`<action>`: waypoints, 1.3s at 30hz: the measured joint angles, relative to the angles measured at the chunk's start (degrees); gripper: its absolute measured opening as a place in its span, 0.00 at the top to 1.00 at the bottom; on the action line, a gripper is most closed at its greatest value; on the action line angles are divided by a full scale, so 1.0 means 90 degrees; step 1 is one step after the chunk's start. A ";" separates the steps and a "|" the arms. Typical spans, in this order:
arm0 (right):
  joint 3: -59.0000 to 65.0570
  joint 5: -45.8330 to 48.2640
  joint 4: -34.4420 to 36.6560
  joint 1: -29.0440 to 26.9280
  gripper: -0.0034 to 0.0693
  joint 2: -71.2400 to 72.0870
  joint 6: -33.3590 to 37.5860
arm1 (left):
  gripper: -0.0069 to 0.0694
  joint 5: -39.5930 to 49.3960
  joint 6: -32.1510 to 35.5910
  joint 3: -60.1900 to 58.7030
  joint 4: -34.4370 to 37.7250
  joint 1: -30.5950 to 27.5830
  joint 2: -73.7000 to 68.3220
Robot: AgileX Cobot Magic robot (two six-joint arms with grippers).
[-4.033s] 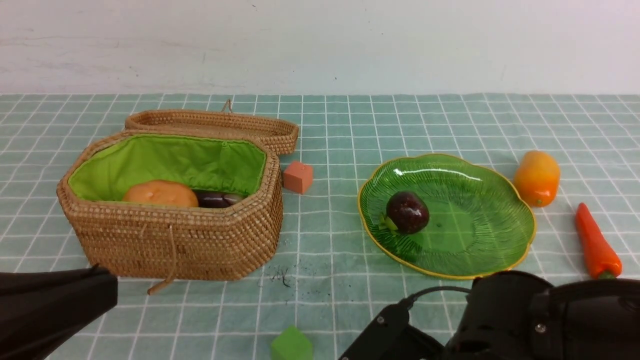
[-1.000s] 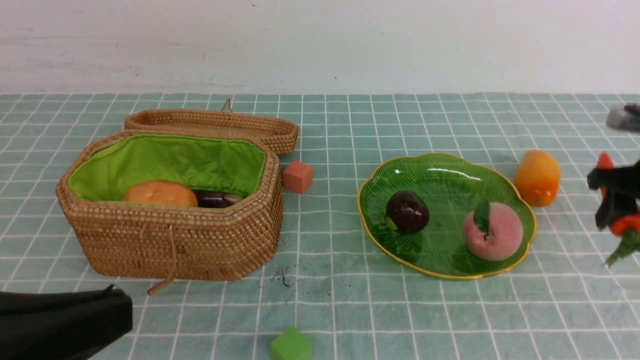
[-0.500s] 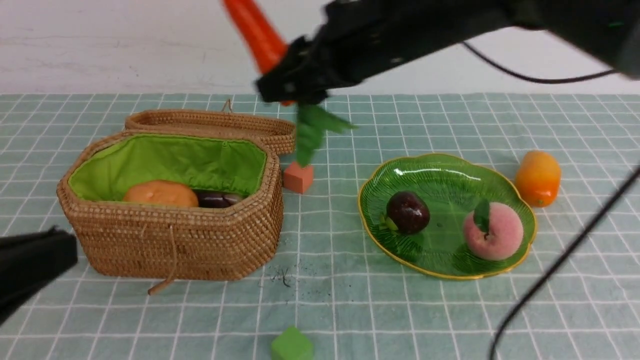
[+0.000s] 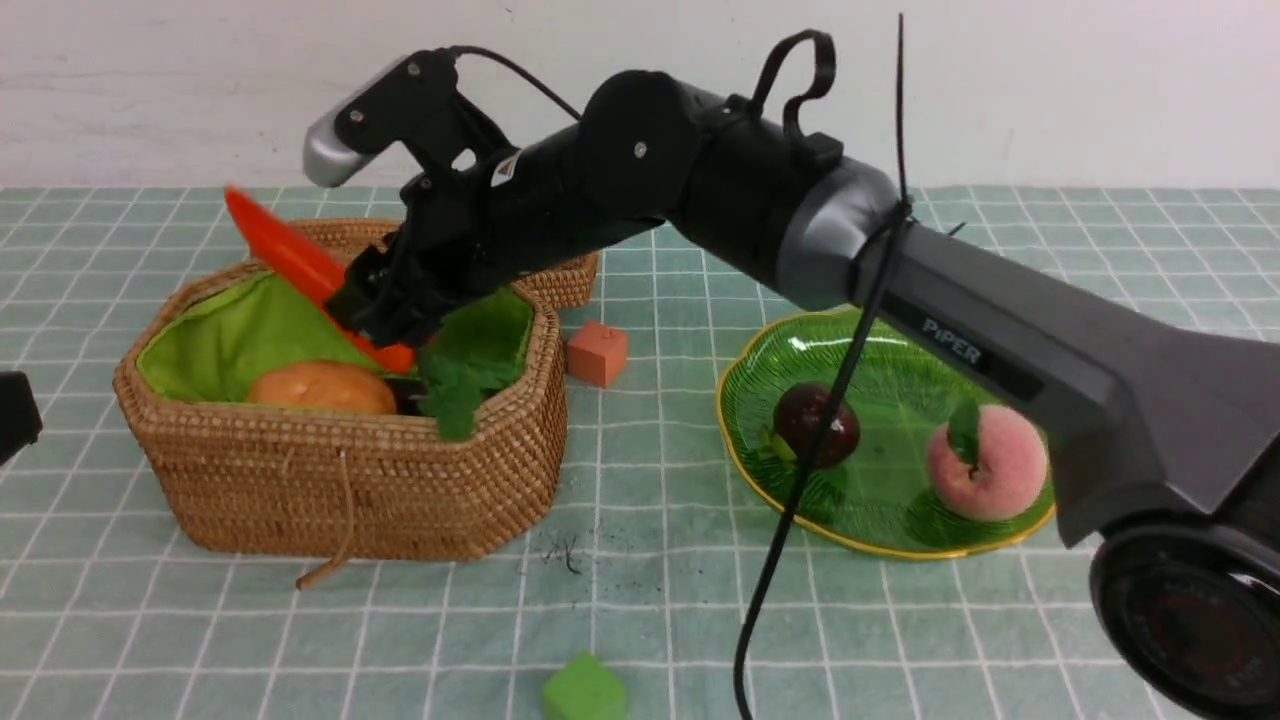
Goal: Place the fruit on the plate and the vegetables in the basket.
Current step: Use the right arm to grab a carrot and put it into the left basket, then use the right arm to grab a mango and put it into the right plate
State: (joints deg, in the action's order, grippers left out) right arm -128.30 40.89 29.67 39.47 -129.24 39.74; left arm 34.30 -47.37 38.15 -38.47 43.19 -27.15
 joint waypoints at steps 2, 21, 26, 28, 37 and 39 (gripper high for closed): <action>0.0000 0.0556 -0.0526 -0.0053 0.04 0.0340 -0.0436 | 0.92 -0.0016 0.0000 0.0000 0.0005 0.0000 0.0000; 0.1443 0.3397 -0.3457 -0.4239 0.60 0.2150 -0.4616 | 0.92 -0.0469 0.4527 0.0000 0.4177 0.0000 0.0000; 0.2012 0.2752 -0.2159 -0.5179 0.26 0.1133 -0.5296 | 0.92 -0.0469 0.5028 0.0000 0.4535 0.0000 0.0000; 0.2033 0.2511 -0.2045 -0.5236 0.18 0.0931 -0.5402 | 0.92 -0.0469 0.5042 0.0000 0.4542 0.0000 0.0000; 0.2039 0.0889 -0.1617 -0.5264 0.04 -0.0186 -0.5504 | 0.93 -0.0469 0.5076 0.0000 0.4658 0.0000 0.0000; 0.2039 0.0741 -0.1617 -0.5264 0.06 -0.0282 -0.5504 | 0.93 -0.0469 0.5076 0.0000 0.4742 0.0000 0.0000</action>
State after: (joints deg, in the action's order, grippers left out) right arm -109.95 47.56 15.12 -7.91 -131.77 -9.79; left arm 30.08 -1.68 38.15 4.21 43.19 -27.15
